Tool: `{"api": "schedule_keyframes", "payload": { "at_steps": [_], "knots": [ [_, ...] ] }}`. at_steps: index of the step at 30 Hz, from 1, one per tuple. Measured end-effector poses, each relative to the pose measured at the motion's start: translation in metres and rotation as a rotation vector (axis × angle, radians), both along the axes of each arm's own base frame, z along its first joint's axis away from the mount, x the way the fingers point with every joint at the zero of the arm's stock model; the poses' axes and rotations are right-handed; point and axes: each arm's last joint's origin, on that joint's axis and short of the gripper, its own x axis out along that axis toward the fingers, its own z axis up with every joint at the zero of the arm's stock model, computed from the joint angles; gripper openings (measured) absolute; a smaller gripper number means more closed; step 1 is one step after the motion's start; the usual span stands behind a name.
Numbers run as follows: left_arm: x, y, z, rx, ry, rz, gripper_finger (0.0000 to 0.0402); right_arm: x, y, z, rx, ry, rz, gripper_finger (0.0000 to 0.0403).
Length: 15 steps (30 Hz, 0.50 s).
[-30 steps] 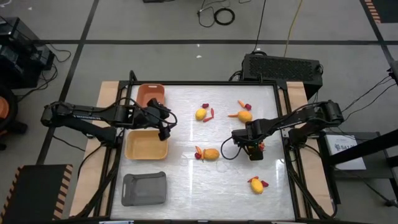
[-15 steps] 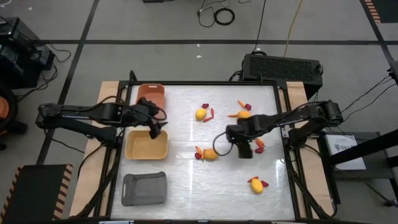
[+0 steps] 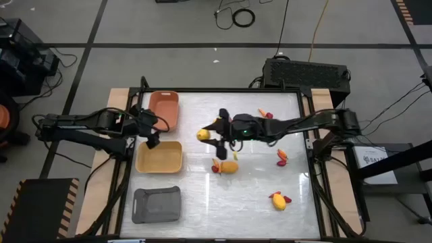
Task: Sort produce into baskets
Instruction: Put the yellow lemon into the yellow bin
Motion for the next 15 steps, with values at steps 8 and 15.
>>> {"api": "schedule_keyframes", "payload": {
  "at_steps": [8,15],
  "knots": [
    [-0.013,-0.001,-0.005,-0.023,0.120,-0.015,0.0354,0.082,0.001,-0.030,0.031,-0.075,-0.002,0.0203],
    [-0.020,-0.001,-0.006,-0.038,0.165,-0.020,0.0354,0.138,0.000,-0.048,0.085,0.014,-0.020,0.0203]
  ]
}}
